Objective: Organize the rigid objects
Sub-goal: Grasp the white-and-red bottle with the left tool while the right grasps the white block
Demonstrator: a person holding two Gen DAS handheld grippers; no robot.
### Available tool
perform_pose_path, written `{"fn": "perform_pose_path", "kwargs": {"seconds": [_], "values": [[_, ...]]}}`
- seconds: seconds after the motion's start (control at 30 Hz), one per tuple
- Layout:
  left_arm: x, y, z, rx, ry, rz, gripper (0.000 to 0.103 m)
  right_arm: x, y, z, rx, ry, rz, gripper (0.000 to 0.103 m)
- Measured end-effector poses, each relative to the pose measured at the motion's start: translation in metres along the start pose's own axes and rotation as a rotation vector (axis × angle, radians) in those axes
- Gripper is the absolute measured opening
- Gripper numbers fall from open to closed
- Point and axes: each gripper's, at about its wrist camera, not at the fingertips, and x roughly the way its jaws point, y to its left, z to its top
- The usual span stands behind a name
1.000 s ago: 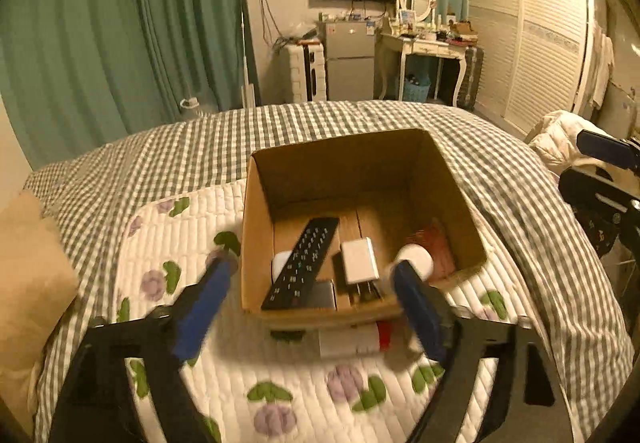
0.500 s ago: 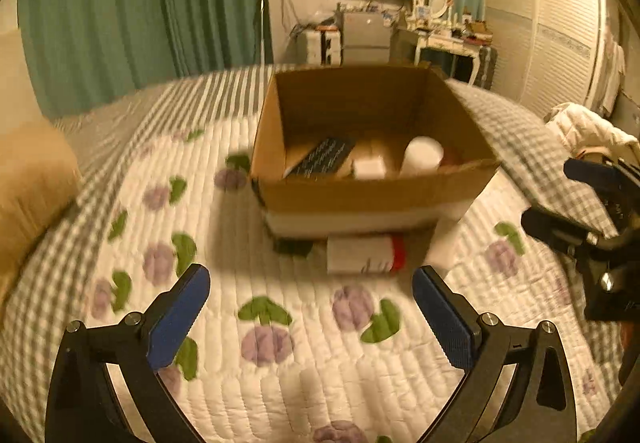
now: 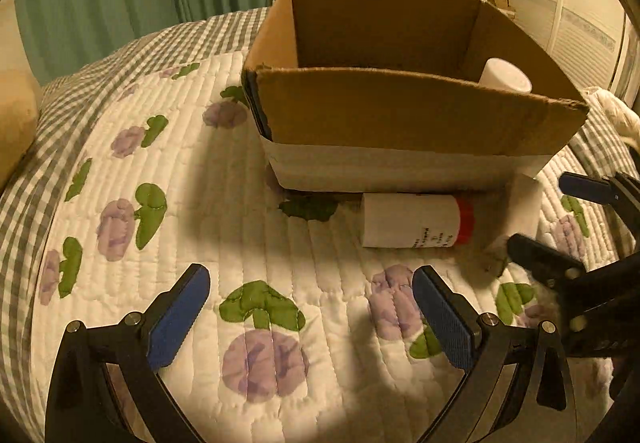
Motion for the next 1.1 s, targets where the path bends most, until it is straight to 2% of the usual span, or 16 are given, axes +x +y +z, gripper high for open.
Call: {"fn": "perform_pose_path", "kwargs": {"seconds": [0.1, 0.2, 0.23, 0.27, 0.37, 0.5, 0.7, 0.83, 0.93, 0.97, 1.0, 1.03, 1.1], "values": [[0.004, 0.004, 0.0, 0.008, 0.016, 0.012, 0.103, 0.014, 0.007, 0.003, -0.035, 0.015, 0.004, 0.094], [0.008, 0.008, 0.0, -0.013, 0.032, 0.007, 0.103, 0.029, 0.006, 0.004, -0.026, 0.054, 0.01, 0.079], [0.008, 0.008, 0.001, -0.013, 0.037, 0.005, 0.103, 0.033, 0.004, 0.003, -0.02, 0.072, 0.02, 0.069], [0.008, 0.006, 0.001, -0.006, 0.036, 0.007, 0.103, 0.034, 0.003, 0.003, -0.02, 0.08, 0.034, 0.063], [0.007, -0.003, 0.005, 0.017, 0.029, -0.01, 0.103, 0.026, 0.001, 0.004, -0.035, 0.071, 0.047, 0.057], [0.009, -0.018, 0.015, 0.041, 0.034, -0.068, 0.103, 0.005, -0.012, 0.005, -0.022, 0.047, 0.054, 0.056], [0.026, -0.039, 0.029, 0.031, 0.062, -0.095, 0.103, -0.019, -0.036, 0.009, -0.014, 0.038, 0.015, 0.056], [0.044, -0.044, 0.035, -0.007, 0.091, -0.088, 0.103, -0.021, -0.053, 0.005, 0.017, 0.043, 0.01, 0.056], [0.06, -0.046, 0.039, -0.011, 0.099, -0.05, 0.102, -0.018, -0.059, 0.006, 0.029, 0.049, 0.014, 0.056], [0.063, -0.046, 0.04, -0.013, 0.1, -0.054, 0.096, -0.018, -0.06, 0.005, 0.029, 0.05, 0.017, 0.056], [0.064, -0.047, 0.04, -0.015, 0.103, -0.081, 0.082, -0.017, -0.059, 0.005, 0.028, 0.052, 0.021, 0.056], [0.064, -0.048, 0.039, -0.012, 0.105, -0.1, 0.077, -0.015, -0.057, 0.006, 0.026, 0.052, 0.025, 0.056], [0.062, -0.051, 0.038, 0.014, 0.098, -0.089, 0.077, -0.014, -0.053, 0.006, 0.02, 0.053, 0.032, 0.056]]}}
